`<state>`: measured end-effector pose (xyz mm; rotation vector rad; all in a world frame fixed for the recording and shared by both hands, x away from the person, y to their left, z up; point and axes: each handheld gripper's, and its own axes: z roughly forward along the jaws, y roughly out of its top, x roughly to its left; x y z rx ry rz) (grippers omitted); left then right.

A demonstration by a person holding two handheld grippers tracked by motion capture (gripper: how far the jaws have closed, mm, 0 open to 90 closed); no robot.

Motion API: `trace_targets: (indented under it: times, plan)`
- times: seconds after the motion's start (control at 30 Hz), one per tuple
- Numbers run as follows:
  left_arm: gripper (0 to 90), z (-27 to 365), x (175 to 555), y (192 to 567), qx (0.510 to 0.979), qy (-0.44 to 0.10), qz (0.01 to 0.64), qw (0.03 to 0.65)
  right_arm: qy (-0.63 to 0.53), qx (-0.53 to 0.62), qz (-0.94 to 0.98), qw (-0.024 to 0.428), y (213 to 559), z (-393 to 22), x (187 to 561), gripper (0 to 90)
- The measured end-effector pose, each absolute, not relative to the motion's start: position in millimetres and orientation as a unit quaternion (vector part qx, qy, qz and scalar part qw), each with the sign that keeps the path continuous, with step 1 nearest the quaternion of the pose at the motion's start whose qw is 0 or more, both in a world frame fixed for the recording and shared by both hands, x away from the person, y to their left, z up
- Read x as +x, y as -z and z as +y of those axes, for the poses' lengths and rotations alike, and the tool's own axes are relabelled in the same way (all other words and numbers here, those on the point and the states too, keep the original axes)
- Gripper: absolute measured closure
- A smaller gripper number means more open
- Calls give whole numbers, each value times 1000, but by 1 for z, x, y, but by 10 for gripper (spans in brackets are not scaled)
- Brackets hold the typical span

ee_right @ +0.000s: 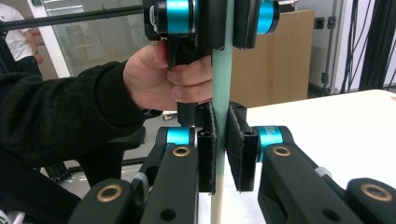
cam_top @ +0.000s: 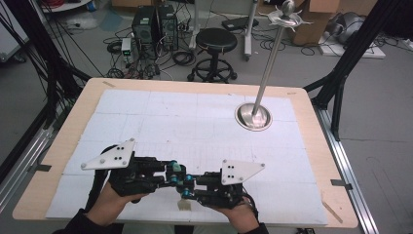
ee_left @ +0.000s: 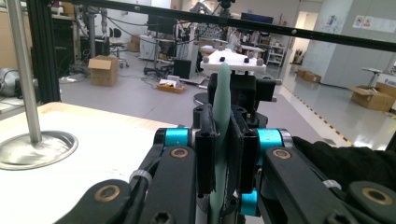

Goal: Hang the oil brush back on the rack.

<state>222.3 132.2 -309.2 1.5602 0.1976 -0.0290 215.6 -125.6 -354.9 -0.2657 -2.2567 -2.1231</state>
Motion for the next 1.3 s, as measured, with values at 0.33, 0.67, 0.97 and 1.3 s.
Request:
trace_targets:
  times: [0.33,0.67,0.97,1.3]
  plan:
    - [328,169,226,318,679,-17,145,719,670,-125,-732,1,363,-132,223,831]
    - [174,212,233,370,691,-90,216,683,661,-179,-726,-57,352,-152,242,830]
    - [184,228,241,389,692,-126,233,672,649,-227,-717,-113,318,-180,280,830]
    - [185,233,245,395,700,-136,240,658,645,-280,-696,-145,286,-208,333,831]
